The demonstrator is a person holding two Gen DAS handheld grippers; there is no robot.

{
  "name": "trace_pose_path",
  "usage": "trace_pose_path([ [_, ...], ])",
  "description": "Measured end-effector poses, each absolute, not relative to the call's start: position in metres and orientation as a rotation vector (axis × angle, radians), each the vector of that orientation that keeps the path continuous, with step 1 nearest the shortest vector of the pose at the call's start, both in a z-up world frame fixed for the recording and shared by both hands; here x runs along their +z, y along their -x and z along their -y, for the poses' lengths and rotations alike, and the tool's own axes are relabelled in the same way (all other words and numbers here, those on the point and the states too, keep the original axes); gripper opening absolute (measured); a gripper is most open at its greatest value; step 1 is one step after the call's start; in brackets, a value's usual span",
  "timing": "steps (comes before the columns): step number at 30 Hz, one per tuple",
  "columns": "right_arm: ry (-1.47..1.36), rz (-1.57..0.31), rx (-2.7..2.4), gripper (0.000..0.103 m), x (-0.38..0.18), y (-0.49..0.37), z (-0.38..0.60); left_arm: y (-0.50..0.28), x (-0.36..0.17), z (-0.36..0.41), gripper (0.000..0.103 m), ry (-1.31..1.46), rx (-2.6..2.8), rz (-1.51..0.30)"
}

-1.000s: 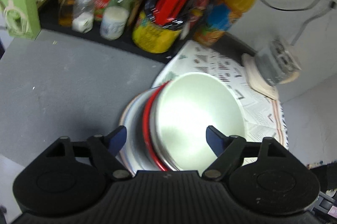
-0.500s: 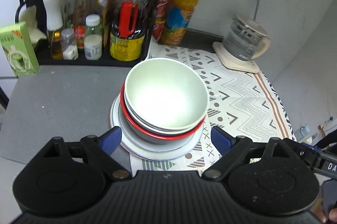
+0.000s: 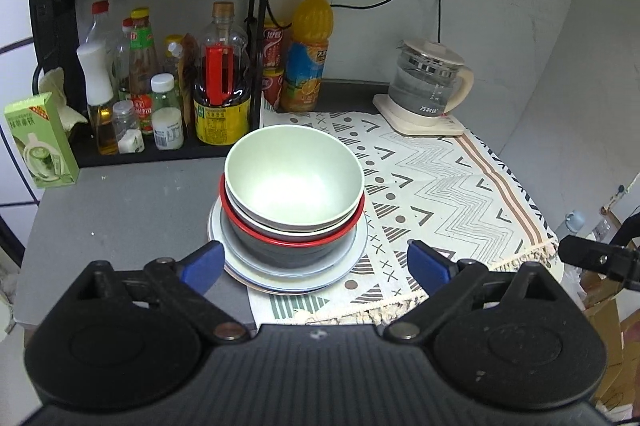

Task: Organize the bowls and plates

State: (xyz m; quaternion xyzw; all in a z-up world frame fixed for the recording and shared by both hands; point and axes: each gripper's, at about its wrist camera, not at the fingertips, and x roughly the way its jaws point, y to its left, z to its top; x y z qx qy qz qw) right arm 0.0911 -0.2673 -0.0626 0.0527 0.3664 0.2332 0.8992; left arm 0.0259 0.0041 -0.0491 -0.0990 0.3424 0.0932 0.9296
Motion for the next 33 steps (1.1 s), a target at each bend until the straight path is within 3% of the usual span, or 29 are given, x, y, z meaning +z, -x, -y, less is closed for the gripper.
trace_pose_path([
  [33,-0.066,-0.756,0.431,0.103,-0.069,-0.023,0.286,0.029,-0.057,0.019,0.102,0.181,0.147,-0.736],
])
